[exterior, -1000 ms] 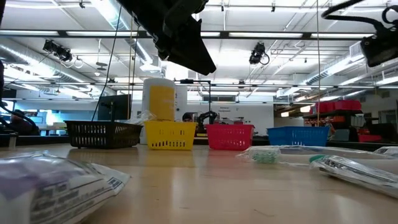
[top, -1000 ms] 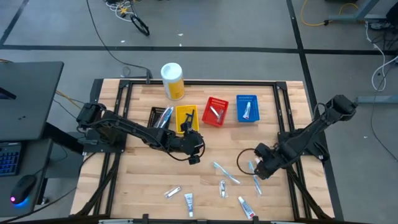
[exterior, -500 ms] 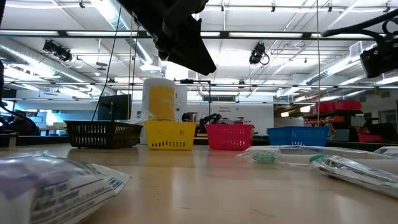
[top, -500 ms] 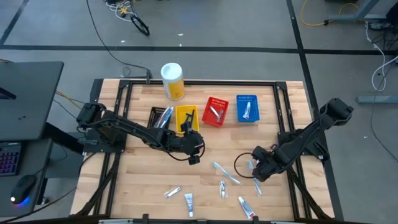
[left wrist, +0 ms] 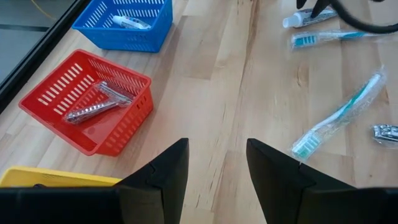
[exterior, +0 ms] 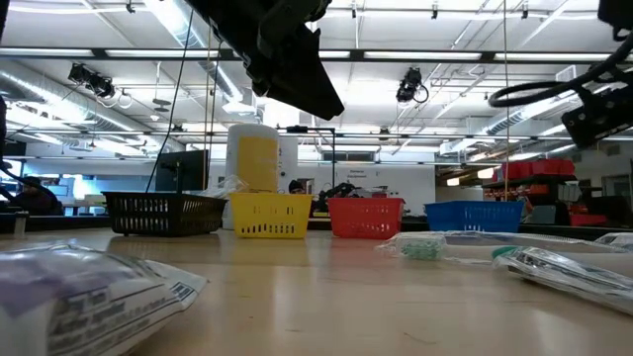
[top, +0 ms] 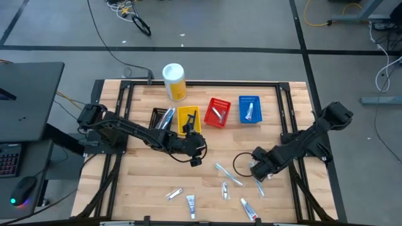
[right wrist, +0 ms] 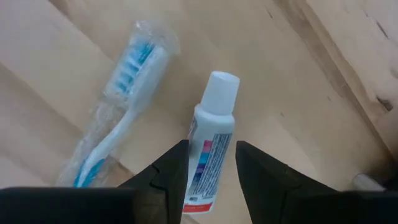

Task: Pick & Place Travel size toiletries
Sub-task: Put the white toothpaste into the blue bin

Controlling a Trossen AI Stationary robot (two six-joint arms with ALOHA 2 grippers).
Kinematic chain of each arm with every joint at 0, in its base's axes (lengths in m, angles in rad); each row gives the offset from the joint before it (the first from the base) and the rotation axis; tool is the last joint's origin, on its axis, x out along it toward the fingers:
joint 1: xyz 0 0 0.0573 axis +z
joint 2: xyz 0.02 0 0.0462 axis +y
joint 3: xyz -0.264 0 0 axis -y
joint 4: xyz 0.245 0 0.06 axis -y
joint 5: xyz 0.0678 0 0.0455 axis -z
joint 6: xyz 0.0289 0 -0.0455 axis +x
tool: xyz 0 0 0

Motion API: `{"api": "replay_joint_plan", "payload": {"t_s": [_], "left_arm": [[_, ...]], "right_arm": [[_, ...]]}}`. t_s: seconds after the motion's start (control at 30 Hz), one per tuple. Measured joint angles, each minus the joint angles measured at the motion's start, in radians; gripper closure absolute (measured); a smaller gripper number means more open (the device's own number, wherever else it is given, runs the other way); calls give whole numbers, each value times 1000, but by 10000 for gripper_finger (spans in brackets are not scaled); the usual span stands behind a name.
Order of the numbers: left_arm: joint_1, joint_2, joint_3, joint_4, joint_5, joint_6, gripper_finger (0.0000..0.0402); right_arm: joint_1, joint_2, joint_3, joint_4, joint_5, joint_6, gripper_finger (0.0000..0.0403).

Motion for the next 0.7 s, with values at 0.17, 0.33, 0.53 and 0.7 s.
{"api": "replay_joint_plan", "payload": {"t_s": [0.17,0.33,0.53,0.7], "left_arm": [[0,0,0,0,0,3,232],[0,0,0,0,0,7,232],[0,0,0,0,0,8,232],[0,0,0,0,0,10,232]], "right_arm": [[-13,31,0,3,10,2,260],[-26,57,0,8,26,10,260],[-30,74,0,15,33,43,263],[-30,84,0,23,42,43,286]]}}
